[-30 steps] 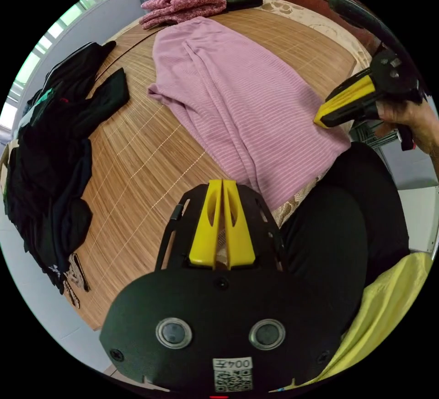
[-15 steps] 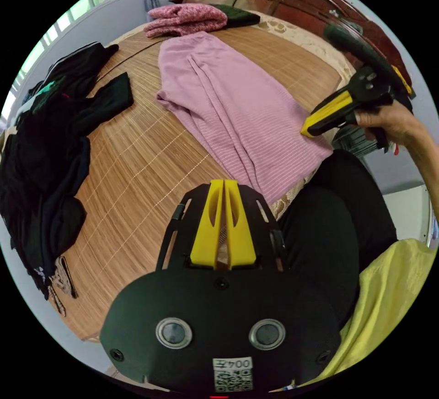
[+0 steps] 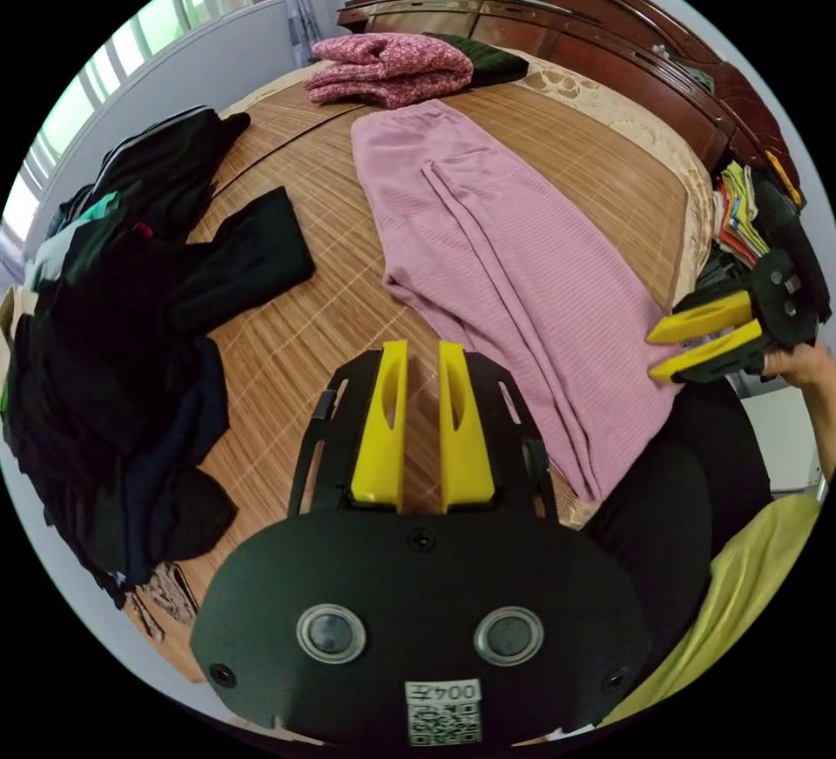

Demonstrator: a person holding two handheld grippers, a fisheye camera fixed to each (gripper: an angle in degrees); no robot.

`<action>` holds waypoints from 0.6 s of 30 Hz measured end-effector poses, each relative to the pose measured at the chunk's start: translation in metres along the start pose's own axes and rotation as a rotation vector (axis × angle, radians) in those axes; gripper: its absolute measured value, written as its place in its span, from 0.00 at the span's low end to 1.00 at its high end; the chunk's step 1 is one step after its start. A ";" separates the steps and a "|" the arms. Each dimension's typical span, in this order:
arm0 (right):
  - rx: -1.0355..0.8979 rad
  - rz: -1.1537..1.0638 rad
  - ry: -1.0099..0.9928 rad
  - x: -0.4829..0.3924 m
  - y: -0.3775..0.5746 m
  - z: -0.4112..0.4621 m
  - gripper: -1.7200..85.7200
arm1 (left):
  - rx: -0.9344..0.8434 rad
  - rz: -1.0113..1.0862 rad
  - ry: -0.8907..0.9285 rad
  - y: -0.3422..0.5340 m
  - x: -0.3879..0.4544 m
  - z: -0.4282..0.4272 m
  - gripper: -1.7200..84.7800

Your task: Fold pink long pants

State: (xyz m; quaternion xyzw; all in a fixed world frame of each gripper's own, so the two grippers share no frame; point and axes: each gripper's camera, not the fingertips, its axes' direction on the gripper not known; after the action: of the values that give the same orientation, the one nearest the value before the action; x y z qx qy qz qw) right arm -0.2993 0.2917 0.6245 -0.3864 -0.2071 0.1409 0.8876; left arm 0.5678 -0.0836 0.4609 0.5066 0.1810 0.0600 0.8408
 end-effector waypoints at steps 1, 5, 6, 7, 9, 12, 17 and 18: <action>0.006 -0.008 0.011 -0.002 -0.001 0.002 0.13 | 0.001 0.011 -0.002 -0.006 -0.001 0.007 0.08; -0.040 -0.039 0.025 -0.005 -0.010 0.002 0.13 | 0.022 0.025 0.001 -0.016 -0.004 0.025 0.09; -0.047 -0.042 0.027 -0.006 -0.011 0.003 0.13 | 0.026 0.027 0.009 -0.017 -0.004 0.031 0.09; -0.060 -0.044 0.026 -0.006 -0.014 0.003 0.13 | 0.027 0.037 0.014 -0.018 -0.003 0.038 0.09; -0.070 -0.053 0.026 -0.007 -0.017 0.003 0.13 | 0.029 0.067 -0.007 -0.018 0.001 0.047 0.09; -0.062 -0.060 0.028 -0.007 -0.019 0.004 0.13 | 0.039 0.117 -0.068 -0.022 0.009 0.062 0.10; -0.059 -0.064 0.020 -0.007 -0.022 0.005 0.13 | 0.039 0.108 -0.068 -0.034 0.007 0.090 0.12; -0.061 -0.058 0.017 -0.007 -0.023 0.005 0.13 | 0.040 0.108 -0.069 -0.037 0.006 0.096 0.11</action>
State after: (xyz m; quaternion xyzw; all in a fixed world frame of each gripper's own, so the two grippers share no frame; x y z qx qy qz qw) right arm -0.3057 0.2769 0.6433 -0.4084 -0.2150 0.1052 0.8809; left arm 0.6049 -0.1796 0.4676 0.5340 0.1253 0.0839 0.8319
